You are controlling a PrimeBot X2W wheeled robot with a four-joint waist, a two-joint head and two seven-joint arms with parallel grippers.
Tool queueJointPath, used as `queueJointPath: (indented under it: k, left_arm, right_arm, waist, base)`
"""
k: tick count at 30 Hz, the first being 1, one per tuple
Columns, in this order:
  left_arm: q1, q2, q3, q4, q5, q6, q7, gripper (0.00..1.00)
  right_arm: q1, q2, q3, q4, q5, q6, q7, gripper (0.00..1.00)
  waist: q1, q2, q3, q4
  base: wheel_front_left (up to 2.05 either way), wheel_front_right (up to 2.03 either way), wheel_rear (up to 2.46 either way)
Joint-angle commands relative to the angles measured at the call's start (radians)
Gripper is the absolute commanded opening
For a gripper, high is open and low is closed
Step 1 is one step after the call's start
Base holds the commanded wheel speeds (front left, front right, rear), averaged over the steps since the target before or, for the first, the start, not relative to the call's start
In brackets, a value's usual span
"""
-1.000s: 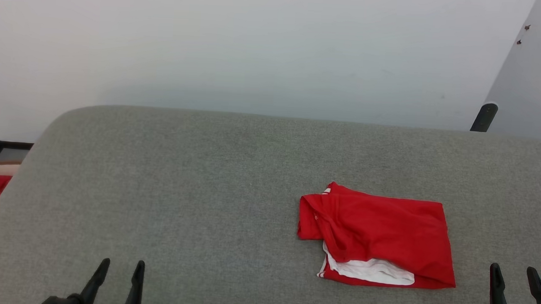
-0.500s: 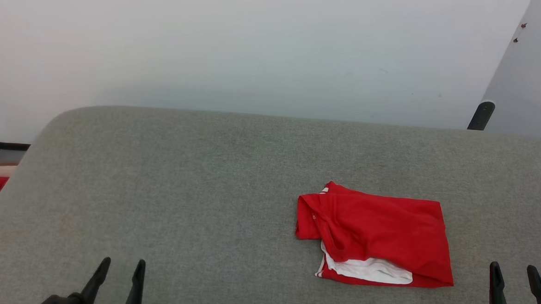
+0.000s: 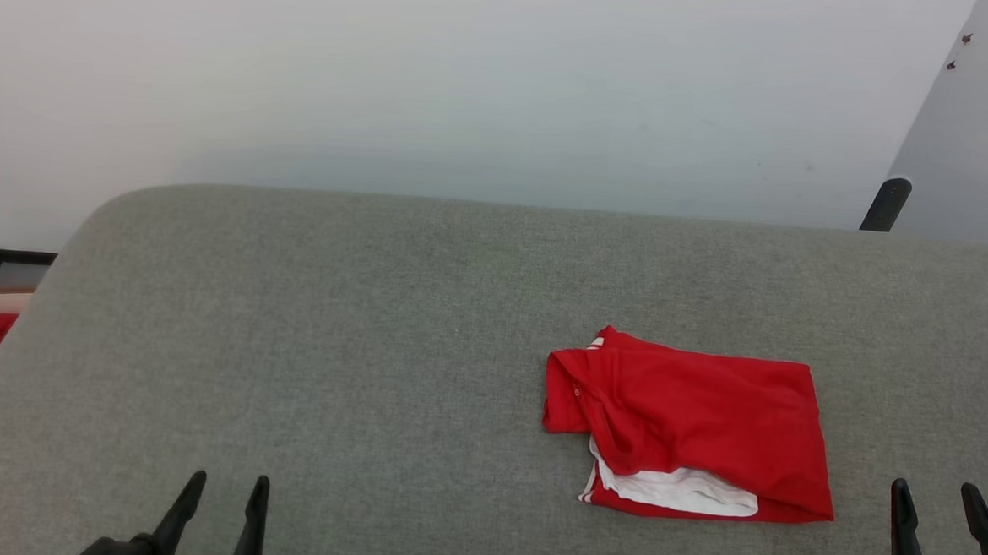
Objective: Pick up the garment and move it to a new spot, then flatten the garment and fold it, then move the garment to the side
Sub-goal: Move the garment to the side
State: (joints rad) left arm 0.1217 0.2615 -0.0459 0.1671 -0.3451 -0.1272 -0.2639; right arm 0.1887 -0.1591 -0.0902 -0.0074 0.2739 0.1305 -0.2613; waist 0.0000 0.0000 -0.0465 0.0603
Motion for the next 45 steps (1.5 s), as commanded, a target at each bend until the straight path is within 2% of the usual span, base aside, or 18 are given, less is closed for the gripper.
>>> queueJointPath:
  k: [1,6,10,15,19,25,29,34,41,42,43,44,45]
  left_arm:
    - [-0.014,-0.001,0.0,0.0,0.003,0.004,0.0,1.0]
    - [-0.011,-0.003,0.002,-0.002,0.0,0.005,0.0,1.0]
    - [-0.013,-0.007,0.01,-0.014,-0.007,0.006,0.0,1.0]
    - [-0.032,-0.019,0.0,-0.017,-0.009,0.006,0.0,1.0]
    - [-0.076,-0.03,-0.019,-0.016,-0.004,0.003,0.0,1.0]
    - [-0.142,-0.042,-0.034,-0.008,-0.003,-0.002,0.0,1.0]
    - [-0.183,-0.043,-0.036,-0.007,-0.005,-0.002,0.0,1.0]
    - [-0.233,-0.05,-0.049,-0.003,-0.005,-0.003,0.0,1.0]
    - [-0.277,-0.05,-0.07,0.012,-0.018,-0.003,0.0,1.0]
    - [-0.279,-0.05,-0.069,0.013,-0.019,-0.003,0.0,1.0]
    - [-0.281,-0.049,-0.065,0.015,-0.021,-0.003,0.0,1.0]
    - [-0.281,-0.048,-0.063,0.017,-0.021,-0.003,0.0,1.0]
    - [-0.282,-0.047,-0.061,0.017,-0.021,-0.004,0.0,1.0]
  right_arm:
    - [-0.009,-0.003,0.001,0.001,-0.003,0.0,-0.004,1.0]
    - [-0.017,0.012,0.001,0.012,0.031,0.0,0.0,1.0]
    - [-0.093,-0.014,0.024,0.025,0.09,0.0,0.094,1.0]
    - [-0.285,-0.095,0.052,0.085,0.086,0.0,0.315,1.0]
    - [-0.452,-0.163,0.072,0.184,0.081,0.0,0.532,1.0]
    - [-0.621,-0.224,0.152,0.355,0.218,0.0,0.925,1.0]
    - [-0.693,-0.248,0.206,0.421,0.284,0.0,1.098,1.0]
    - [-0.744,-0.236,0.234,0.496,0.312,0.0,1.15,1.0]
    - [-0.724,-0.177,0.243,0.609,0.313,0.0,1.087,1.0]
    - [-0.719,-0.168,0.248,0.61,0.32,0.001,1.068,0.68]
    - [-0.713,-0.161,0.259,0.606,0.325,0.001,1.05,0.2]
    - [-0.708,-0.157,0.271,0.6,0.33,0.003,1.033,0.0]
    - [-0.702,-0.157,0.283,0.592,0.335,0.003,1.014,0.0]
  waist:
    - [0.0,0.0,0.001,0.0]
    - [0.0,0.0,0.002,0.001]
    - [0.0,0.0,0.014,-0.01]
    - [0.0,0.0,0.048,-0.014]
    - [0.0,0.0,0.107,0.002]
    - [0.0,0.0,0.188,0.026]
    - [0.0,0.0,0.239,0.037]
    - [0.0,0.0,0.296,0.055]
    - [0.0,0.0,0.33,0.074]
    - [0.0,0.0,0.331,0.073]
    - [0.0,0.0,0.331,0.07]
    - [0.0,0.0,0.33,0.064]
    - [0.0,0.0,0.329,0.058]
  base:
    - [0.0,0.0,0.0]
    - [0.0,0.0,0.0]
    - [0.0,0.0,0.0]
    - [0.0,0.0,0.0]
    - [0.0,0.0,0.0]
    - [0.0,0.0,0.0]
    - [0.0,0.0,0.0]
    - [0.0,0.0,0.0]
    - [0.0,0.0,0.0]
    - [0.0,0.0,0.0]
    - [0.0,0.0,0.0]
    - [0.0,0.0,0.0]
    - [0.0,0.0,0.0]
